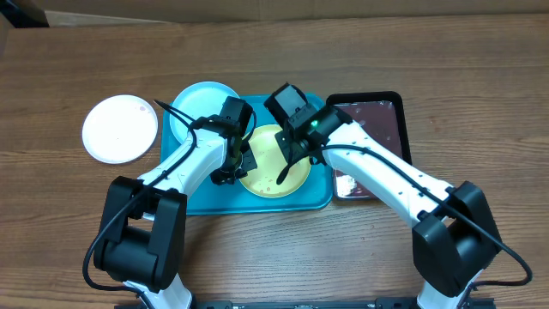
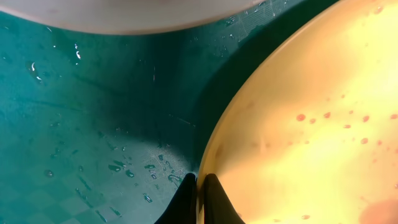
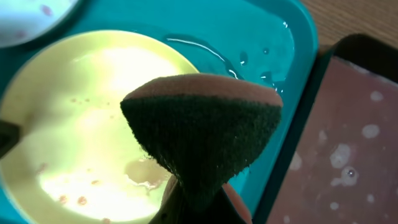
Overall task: Clean dirty plates on tray and stack at the side
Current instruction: 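Lift the sponge with the right gripper and move it over the yellow plate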
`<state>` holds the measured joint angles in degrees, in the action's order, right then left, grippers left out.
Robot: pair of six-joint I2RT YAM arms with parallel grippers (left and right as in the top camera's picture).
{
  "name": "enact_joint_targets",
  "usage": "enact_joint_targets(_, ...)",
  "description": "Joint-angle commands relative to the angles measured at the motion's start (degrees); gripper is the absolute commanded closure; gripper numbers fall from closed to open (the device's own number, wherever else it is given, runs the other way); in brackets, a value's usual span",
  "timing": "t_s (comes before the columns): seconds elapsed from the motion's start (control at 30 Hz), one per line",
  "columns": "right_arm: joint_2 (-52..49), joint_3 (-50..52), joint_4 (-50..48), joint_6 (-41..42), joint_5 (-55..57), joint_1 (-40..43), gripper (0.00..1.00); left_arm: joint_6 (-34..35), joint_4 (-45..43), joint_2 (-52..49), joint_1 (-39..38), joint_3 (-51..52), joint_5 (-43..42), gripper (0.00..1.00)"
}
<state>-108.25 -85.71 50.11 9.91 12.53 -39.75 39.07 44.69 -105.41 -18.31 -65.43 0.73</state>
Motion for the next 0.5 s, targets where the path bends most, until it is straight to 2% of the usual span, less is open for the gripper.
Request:
enact_joint_targets(0.0,1.0,2.1,-2.7,1.0,1.8,0.2,0.96,1.2,0.5,-1.1,0.3,0.1,2.6,0.96)
enact_joint_targets(0.47,-4.2,2.2,-5.2,2.1,3.3,0.2,0.96,1.2,0.5,-1.1,0.3,0.1,2.6,0.96)
